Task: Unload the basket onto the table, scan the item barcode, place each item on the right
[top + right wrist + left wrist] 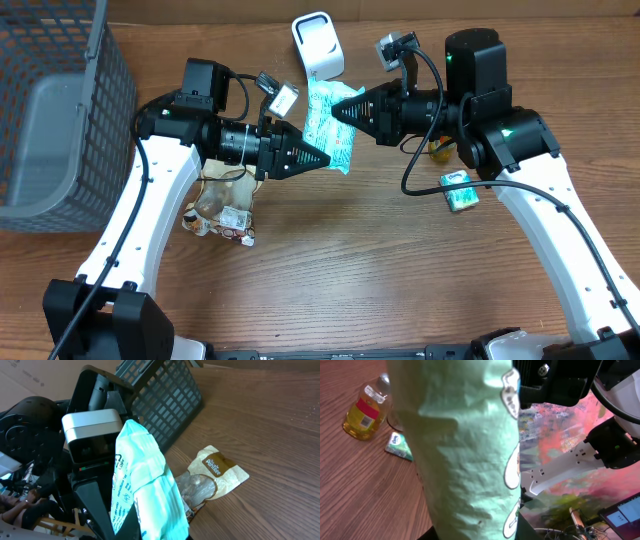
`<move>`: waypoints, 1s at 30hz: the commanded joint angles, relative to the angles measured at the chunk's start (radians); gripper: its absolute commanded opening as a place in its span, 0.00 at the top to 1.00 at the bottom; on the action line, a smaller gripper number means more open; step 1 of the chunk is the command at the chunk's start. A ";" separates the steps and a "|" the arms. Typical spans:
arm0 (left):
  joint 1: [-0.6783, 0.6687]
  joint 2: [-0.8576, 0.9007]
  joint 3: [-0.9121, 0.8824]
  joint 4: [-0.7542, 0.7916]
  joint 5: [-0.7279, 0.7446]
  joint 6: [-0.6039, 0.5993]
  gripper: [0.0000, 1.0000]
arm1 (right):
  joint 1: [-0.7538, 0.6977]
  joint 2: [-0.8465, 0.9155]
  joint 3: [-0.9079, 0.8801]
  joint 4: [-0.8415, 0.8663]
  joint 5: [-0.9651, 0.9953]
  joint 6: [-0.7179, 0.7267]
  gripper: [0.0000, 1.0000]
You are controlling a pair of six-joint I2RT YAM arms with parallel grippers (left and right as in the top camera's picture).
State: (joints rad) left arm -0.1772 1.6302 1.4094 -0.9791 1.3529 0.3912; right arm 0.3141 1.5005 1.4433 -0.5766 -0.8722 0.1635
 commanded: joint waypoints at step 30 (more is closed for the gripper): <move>0.000 -0.003 0.007 -0.002 -0.344 -0.295 0.96 | -0.097 -0.020 0.011 -0.059 0.055 -0.015 0.34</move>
State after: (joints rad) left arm -0.1772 1.6302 1.4090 -0.9684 1.1797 0.1955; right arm 0.2611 1.5005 1.4433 -0.6052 -0.8848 0.1528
